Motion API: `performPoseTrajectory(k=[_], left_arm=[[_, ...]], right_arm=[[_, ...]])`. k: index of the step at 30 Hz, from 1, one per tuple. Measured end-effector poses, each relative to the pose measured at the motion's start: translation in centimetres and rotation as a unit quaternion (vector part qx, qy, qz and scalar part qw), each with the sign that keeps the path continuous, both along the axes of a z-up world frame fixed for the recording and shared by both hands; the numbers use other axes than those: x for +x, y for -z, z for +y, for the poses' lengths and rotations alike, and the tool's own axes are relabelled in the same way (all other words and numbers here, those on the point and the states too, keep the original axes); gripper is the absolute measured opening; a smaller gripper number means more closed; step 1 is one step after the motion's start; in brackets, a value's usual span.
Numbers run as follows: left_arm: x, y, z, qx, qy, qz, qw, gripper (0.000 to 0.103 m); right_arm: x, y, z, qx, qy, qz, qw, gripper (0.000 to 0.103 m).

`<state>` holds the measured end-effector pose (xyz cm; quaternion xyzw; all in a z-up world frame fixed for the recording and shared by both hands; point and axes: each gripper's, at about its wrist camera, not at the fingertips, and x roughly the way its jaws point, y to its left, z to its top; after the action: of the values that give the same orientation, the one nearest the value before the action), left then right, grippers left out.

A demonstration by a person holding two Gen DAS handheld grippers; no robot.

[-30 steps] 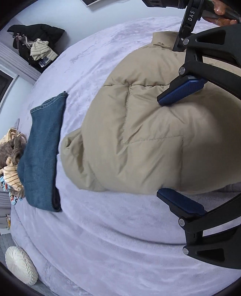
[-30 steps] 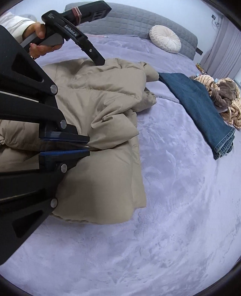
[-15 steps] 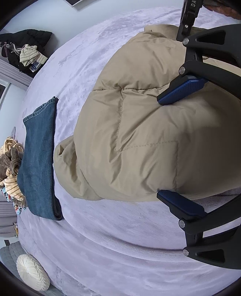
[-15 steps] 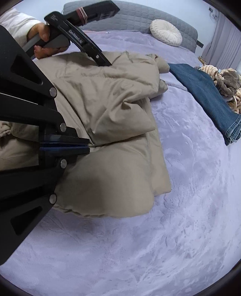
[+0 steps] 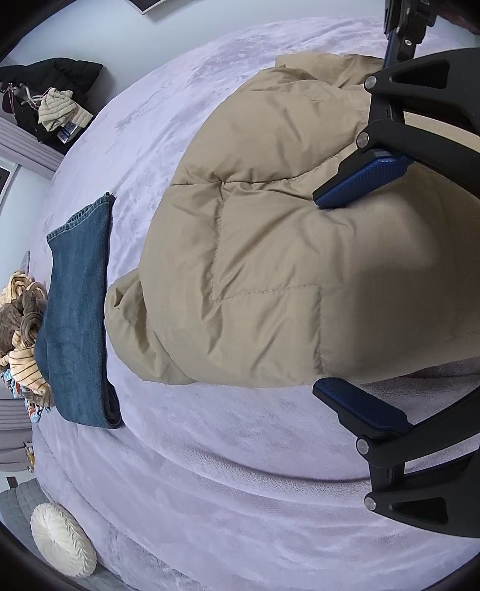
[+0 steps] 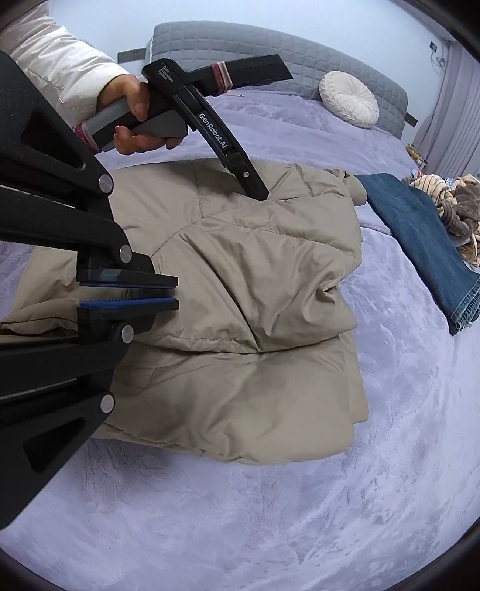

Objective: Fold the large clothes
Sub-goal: 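Open the right tool and pull both tools back from the jacket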

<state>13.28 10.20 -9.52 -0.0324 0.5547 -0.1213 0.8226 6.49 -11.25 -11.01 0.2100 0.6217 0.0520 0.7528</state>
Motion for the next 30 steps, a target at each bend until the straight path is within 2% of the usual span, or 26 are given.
performPoseTrajectory(k=[9,10,16,19,23,26,30], left_arm=[[-4.5,-1.5,2.8,-0.023,0.002,0.010,0.9997,0.096],[-5.1,-1.4,2.9,-0.020,0.005,0.012,0.9997,0.103],[-8.5,0.9,2.8,-0.006,0.026,0.054,0.9982,0.103],[-9.5,2.4,2.8,0.004,0.019,0.070,0.9973,0.103],[-10.2,3.3,2.9,0.003,0.011,0.082,0.9966,0.103],[-10.7,3.2,2.6,0.014,0.018,0.080,0.9965,0.103],[-11.8,1.8,2.3,0.027,0.026,0.066,0.9971,0.103]], right_arm=[[-0.7,-1.2,1.2,-0.007,-0.014,-0.014,1.000,0.006],[-0.9,-1.3,1.4,-0.008,-0.016,-0.015,1.000,0.006],[-2.3,-1.2,2.8,-0.011,-0.032,-0.007,0.999,0.006],[-2.9,-0.2,3.4,-0.015,-0.038,0.005,0.999,0.006],[-3.8,2.8,4.0,-0.037,-0.039,0.036,0.998,0.006],[-4.7,5.2,3.8,-0.040,-0.021,0.051,0.998,0.005],[-5.5,6.2,3.7,-0.033,0.009,0.053,0.998,0.005]])
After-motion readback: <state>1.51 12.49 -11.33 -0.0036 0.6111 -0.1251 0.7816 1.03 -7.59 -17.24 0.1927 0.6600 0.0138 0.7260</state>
